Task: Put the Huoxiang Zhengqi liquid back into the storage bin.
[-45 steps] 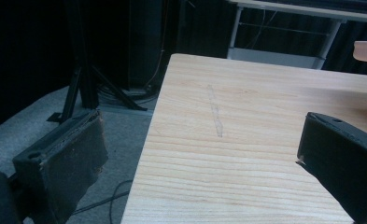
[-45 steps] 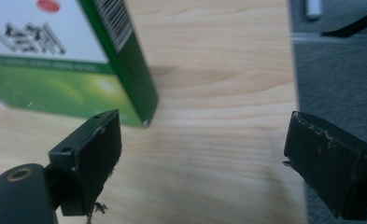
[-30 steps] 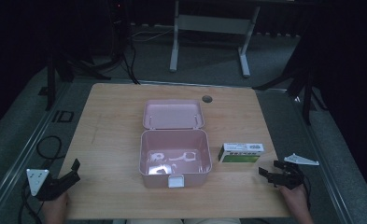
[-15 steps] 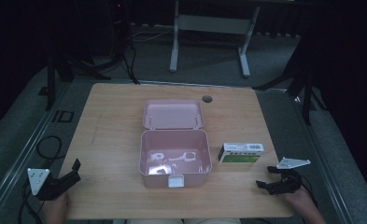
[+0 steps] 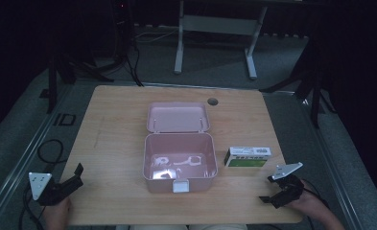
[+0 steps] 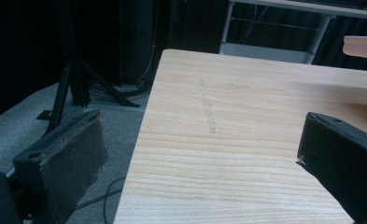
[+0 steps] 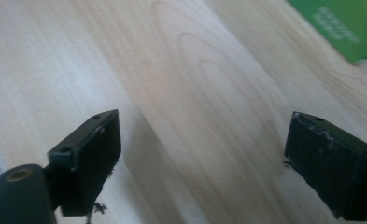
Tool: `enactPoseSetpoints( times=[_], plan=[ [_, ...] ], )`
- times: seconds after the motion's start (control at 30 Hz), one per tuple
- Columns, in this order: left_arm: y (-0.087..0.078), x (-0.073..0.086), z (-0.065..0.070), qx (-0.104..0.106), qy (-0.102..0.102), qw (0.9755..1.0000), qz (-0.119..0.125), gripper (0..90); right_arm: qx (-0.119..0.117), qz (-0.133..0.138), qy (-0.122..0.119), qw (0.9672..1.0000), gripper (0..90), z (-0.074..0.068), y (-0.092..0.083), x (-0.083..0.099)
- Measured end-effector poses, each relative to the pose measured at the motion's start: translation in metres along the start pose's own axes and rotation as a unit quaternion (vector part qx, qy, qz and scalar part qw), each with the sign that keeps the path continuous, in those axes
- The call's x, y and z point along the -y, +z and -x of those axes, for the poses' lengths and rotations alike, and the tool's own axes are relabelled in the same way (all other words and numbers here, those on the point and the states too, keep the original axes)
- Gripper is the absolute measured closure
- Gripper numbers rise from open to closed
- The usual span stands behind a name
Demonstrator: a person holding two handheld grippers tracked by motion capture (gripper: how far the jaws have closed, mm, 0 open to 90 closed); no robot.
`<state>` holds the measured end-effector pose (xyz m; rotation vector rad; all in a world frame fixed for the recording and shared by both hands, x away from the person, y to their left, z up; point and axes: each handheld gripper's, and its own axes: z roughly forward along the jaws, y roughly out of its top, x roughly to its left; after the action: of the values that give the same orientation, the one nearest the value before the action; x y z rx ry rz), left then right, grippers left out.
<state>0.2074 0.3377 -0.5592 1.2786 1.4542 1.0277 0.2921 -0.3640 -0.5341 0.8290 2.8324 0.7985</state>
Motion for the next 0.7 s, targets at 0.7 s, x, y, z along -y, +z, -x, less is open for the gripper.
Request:
enactPoseSetpoints(
  times=[0.7],
  plan=[
    [0.001, 0.000, 0.000, 0.009, 0.001, 1.0000, -0.005, 1.6, -0.006, -0.149, -0.121, 0.9815, 14.8, -0.019, 0.005, -0.047]
  ],
)
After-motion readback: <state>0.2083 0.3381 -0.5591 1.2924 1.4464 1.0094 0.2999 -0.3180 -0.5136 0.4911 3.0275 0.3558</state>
